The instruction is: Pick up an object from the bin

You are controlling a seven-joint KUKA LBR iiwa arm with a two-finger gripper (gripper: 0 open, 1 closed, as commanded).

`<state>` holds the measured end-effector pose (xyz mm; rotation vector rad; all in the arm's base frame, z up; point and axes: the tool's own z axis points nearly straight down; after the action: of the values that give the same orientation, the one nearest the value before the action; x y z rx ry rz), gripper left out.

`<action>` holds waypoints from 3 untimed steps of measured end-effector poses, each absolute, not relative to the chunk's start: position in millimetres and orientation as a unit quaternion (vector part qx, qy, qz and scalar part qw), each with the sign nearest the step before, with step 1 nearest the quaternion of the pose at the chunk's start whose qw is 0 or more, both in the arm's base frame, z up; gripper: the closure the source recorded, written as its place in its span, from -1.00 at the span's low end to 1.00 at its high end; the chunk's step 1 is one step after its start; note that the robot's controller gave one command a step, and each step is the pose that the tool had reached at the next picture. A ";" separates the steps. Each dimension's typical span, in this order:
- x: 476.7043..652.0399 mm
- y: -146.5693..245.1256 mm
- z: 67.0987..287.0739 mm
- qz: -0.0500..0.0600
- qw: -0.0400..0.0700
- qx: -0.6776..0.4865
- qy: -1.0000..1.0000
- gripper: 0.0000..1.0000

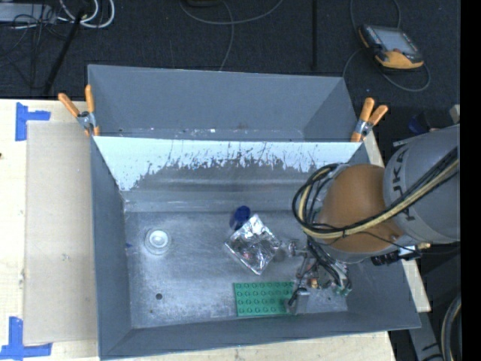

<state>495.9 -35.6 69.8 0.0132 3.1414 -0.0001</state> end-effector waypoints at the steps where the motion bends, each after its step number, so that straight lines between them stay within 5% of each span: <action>1: 496.1 -35.6 71.6 0.000 -0.001 0.004 1.000 1.00; 2: 495.9 -35.6 69.8 0.000 0.000 0.004 1.000 -1.00; 3: 496.0 -35.7 71.6 0.000 -0.001 0.003 1.000 1.00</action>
Offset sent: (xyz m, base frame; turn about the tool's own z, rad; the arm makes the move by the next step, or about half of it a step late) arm 0.0000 0.0000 0.0000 0.0000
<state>496.0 -35.7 71.6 0.0109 3.1433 -0.0001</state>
